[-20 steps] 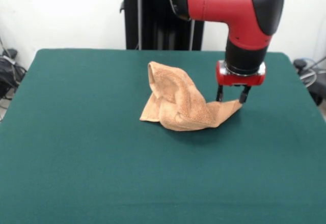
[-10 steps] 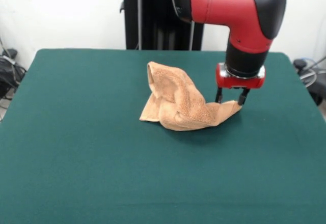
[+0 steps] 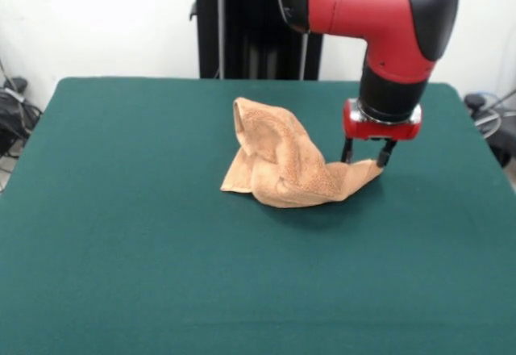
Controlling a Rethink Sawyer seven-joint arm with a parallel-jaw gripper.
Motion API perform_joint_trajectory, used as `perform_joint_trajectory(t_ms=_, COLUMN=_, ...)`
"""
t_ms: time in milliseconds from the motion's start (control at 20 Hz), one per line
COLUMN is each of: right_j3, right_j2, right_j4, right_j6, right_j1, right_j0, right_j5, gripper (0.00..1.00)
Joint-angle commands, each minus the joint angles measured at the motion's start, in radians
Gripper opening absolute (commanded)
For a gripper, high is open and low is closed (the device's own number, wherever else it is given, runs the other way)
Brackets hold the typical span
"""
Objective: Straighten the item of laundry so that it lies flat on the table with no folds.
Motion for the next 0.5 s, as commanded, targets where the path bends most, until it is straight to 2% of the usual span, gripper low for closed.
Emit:
perform_joint_trajectory(t_ms=50, right_j3=-0.029, right_j2=0.008, right_j4=0.050, right_j6=0.259, right_j1=0.023, right_j0=-0.014, right_j5=-0.128, gripper=1.00)
perform_joint_trajectory(t_ms=150, right_j3=-0.026, right_j2=0.008, right_j4=0.050, right_j6=0.263, right_j1=0.024, right_j0=-0.012, right_j5=-0.140, gripper=1.00)
perform_joint_trajectory(t_ms=200, right_j3=-0.026, right_j2=0.006, right_j4=0.053, right_j6=0.264, right_j1=0.025, right_j0=-0.010, right_j5=-0.144, gripper=0.00)
perform_joint_trajectory(t_ms=500, right_j3=-0.026, right_j2=0.017, right_j4=0.045, right_j6=0.246, right_j1=0.025, right_j0=-0.020, right_j5=-0.149, gripper=0.00)
